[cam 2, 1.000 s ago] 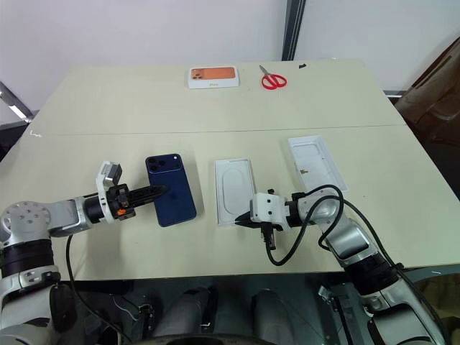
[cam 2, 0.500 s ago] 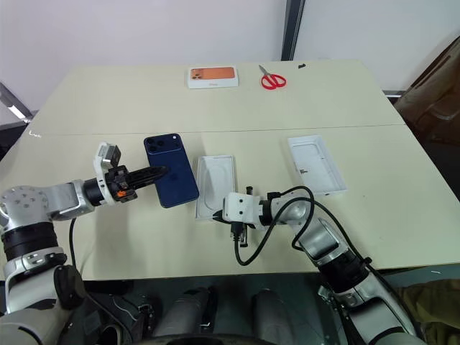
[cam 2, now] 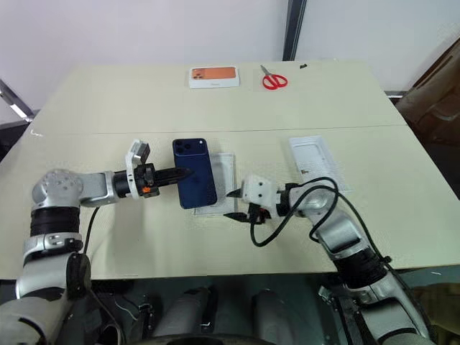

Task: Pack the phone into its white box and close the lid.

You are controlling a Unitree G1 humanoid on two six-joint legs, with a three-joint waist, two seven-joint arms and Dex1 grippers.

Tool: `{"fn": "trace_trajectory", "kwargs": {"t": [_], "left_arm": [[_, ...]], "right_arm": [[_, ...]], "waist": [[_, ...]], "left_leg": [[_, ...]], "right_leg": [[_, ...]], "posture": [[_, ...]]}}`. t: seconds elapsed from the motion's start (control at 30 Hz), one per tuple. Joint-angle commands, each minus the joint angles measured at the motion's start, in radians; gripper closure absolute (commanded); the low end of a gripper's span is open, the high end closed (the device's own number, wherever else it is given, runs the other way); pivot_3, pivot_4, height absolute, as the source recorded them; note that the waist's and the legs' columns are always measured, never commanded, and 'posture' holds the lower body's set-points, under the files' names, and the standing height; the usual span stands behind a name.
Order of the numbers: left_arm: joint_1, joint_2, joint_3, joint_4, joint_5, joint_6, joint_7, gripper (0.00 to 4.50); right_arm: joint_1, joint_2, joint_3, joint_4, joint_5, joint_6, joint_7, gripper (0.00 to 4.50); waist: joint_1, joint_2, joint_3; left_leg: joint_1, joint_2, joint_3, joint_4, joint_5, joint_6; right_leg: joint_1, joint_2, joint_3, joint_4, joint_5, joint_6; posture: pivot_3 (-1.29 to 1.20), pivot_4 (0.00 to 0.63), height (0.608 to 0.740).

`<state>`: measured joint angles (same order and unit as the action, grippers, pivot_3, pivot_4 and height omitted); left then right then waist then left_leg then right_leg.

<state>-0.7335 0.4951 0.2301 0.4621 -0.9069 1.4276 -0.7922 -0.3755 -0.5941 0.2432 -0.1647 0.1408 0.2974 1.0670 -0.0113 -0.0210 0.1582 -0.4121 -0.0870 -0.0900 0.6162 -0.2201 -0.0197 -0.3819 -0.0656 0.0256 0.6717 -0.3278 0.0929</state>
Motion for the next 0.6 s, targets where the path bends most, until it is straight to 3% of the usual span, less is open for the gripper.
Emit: {"fn": "trace_trajectory", "kwargs": {"t": [0.03, 0.27, 0.57, 0.6], "left_arm": [[-0.056, 0.015, -0.089, 0.061, 0.054, -0.061, -0.127, 4.5], [-0.146, 0.01, -0.237, 0.238, 0.192, -0.185, -0.322, 4.5], [-0.171, 0.016, -0.266, 0.267, 0.271, -0.201, -0.411, 0.29], [-0.17, 0.021, -0.267, 0.256, 0.273, -0.196, -0.418, 0.03]], "right_arm": [[0.029, -0.035, -0.059, -0.011, 0.027, -0.012, -0.004, 2.11], [0.062, -0.056, -0.081, -0.03, 0.02, -0.008, -0.041, 2.11], [0.055, -0.049, -0.056, -0.007, -0.001, -0.03, -0.066, 2.07], [0.047, -0.043, -0.051, 0.003, -0.006, -0.036, -0.068, 2.07]], "waist": [[-0.001, 0.0, 0.0], [-0.003, -0.001, 0.001], [-0.001, -0.001, 0.001], [-0.001, -0.001, 0.001]], "left_leg": [[0.0, 0.0, 0.0, 0.0, 0.0, 0.0], [-0.001, 0.0, 0.0, 0.0, 0.0, 0.001], [-0.016, 0.0, 0.0, 0.014, 0.0, 0.001], [-0.015, 0.0, 0.0, 0.014, 0.0, 0.001]], "right_leg": [[0.0, 0.0, 0.0, 0.0, 0.0, 0.0], [-0.001, 0.0, 0.0, 0.0, 0.0, 0.0], [-0.012, 0.0, 0.0, 0.007, 0.0, 0.0], [-0.012, 0.0, 0.0, 0.008, 0.0, 0.0]], "posture": [[0.0, 0.15, 0.734], [0.0, 0.15, 0.734], [0.0, 0.15, 0.734], [0.0, 0.15, 0.734]]}}
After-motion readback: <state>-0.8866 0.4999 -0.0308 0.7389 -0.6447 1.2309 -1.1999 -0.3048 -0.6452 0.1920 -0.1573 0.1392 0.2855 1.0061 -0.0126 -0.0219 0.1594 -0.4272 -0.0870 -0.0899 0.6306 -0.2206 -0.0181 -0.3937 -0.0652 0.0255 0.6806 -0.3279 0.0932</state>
